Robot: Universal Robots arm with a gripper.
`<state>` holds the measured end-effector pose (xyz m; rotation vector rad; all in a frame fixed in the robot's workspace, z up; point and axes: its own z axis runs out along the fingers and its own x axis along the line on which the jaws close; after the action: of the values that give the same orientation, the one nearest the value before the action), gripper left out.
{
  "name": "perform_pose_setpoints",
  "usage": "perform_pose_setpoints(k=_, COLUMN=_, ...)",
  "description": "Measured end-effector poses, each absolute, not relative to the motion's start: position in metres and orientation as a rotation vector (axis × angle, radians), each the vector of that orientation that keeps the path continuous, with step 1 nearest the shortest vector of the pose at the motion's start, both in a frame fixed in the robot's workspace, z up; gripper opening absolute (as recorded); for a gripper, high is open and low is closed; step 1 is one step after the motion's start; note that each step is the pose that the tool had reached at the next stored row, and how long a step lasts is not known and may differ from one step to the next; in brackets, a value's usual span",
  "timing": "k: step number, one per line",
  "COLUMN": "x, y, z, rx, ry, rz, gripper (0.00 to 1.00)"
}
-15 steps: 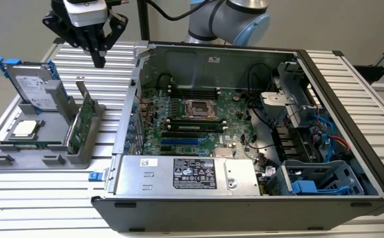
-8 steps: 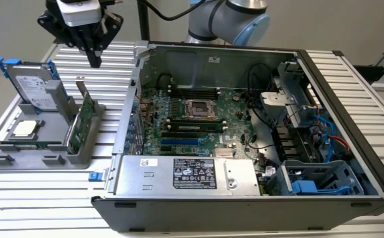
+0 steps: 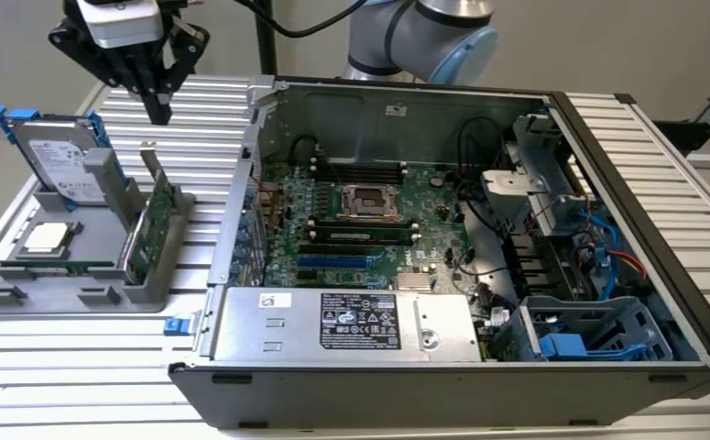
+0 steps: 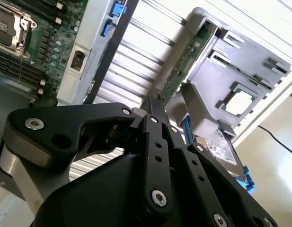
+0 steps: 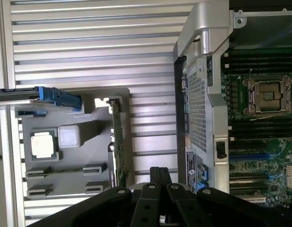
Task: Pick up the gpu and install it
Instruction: 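Reach for the gpu, then pick up the gpu and move the gpu toward the slot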
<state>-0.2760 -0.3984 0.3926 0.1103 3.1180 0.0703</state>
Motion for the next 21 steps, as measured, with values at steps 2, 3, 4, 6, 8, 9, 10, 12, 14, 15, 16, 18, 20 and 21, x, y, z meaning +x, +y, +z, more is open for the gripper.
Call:
perform_pose_setpoints(k=2, x=-0.28, y=-0.398, z=0.393, rx=0.11, ry=3.118, rz=0.07, gripper=0.0)
perform_pose_setpoints(k=3, x=-0.282, y=-0.398, z=0.393, rx=0.11, ry=3.118, rz=0.07, gripper=0.0)
perform_pose_setpoints(k=4, x=-0.284, y=-0.398, z=0.393, rx=0.11, ry=3.118, rz=0.07, gripper=0.0)
perform_pose_setpoints(k=6, x=-0.287, y=-0.398, z=0.393, rx=0.11, ry=3.118, rz=0.07, gripper=0.0)
perform_pose_setpoints(k=8, x=-0.29, y=-0.398, z=0.393, rx=0.11, ry=3.118, rz=0.07, gripper=0.0)
perform_pose_setpoints(k=9, x=-0.292, y=-0.398, z=0.393, rx=0.11, ry=3.118, rz=0.07, gripper=0.0)
perform_pose_setpoints(k=10, x=-0.294, y=-0.398, z=0.393, rx=0.11, ry=3.118, rz=0.07, gripper=0.0)
perform_pose_setpoints(k=12, x=-0.297, y=-0.398, z=0.393, rx=0.11, ry=3.118, rz=0.07, gripper=0.0)
perform_pose_setpoints(k=14, x=-0.3, y=-0.398, z=0.393, rx=0.11, ry=3.118, rz=0.07, gripper=0.0)
perform_pose_setpoints(k=15, x=-0.302, y=-0.398, z=0.393, rx=0.11, ry=3.118, rz=0.07, gripper=0.0)
perform_pose_setpoints(k=16, x=-0.303, y=-0.398, z=0.393, rx=0.11, ry=3.118, rz=0.07, gripper=0.0)
perform_pose_setpoints(k=18, x=-0.306, y=-0.398, z=0.393, rx=0.11, ry=3.118, rz=0.07, gripper=0.0)
perform_pose_setpoints(k=20, x=-0.309, y=-0.398, z=0.393, rx=0.11, ry=3.118, rz=0.07, gripper=0.0)
perform_pose_setpoints(k=21, x=-0.31, y=-0.398, z=0.393, rx=0.11, ry=3.118, rz=0.07, gripper=0.0)
